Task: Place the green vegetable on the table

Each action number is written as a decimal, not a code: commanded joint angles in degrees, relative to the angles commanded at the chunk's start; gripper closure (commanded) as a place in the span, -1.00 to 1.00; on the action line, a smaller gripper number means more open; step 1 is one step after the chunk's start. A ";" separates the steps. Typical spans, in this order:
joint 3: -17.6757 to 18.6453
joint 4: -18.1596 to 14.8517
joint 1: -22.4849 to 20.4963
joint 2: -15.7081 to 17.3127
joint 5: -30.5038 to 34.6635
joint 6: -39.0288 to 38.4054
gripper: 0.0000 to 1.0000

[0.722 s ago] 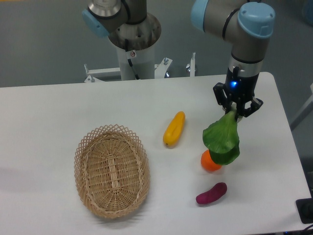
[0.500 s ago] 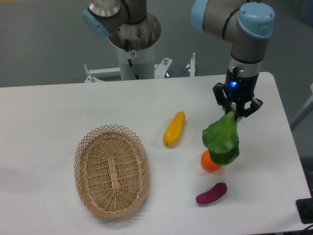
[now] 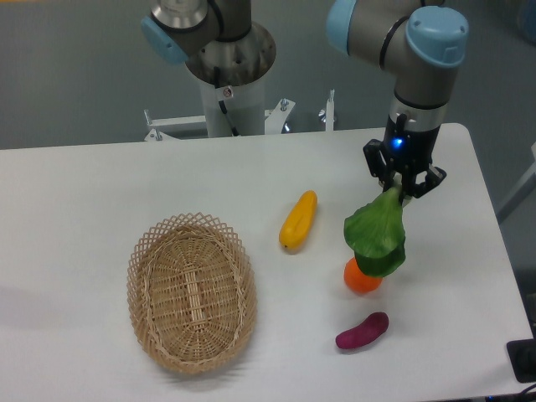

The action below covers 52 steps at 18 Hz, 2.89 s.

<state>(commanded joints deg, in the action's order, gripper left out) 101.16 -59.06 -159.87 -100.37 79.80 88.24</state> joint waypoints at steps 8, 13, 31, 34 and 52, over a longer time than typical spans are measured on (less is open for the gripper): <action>4.48 2.98 -3.77 -0.44 0.09 10.88 0.30; 6.42 7.81 -8.52 -3.86 0.09 21.96 0.30; 7.39 11.43 -10.20 -8.88 0.09 23.12 -0.84; 7.30 11.34 -10.11 -8.53 0.09 22.34 -1.00; -9.47 -1.72 -10.28 -0.70 1.85 12.93 -1.00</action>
<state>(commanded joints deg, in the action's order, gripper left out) 91.68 -60.79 -170.15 -101.08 81.65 101.16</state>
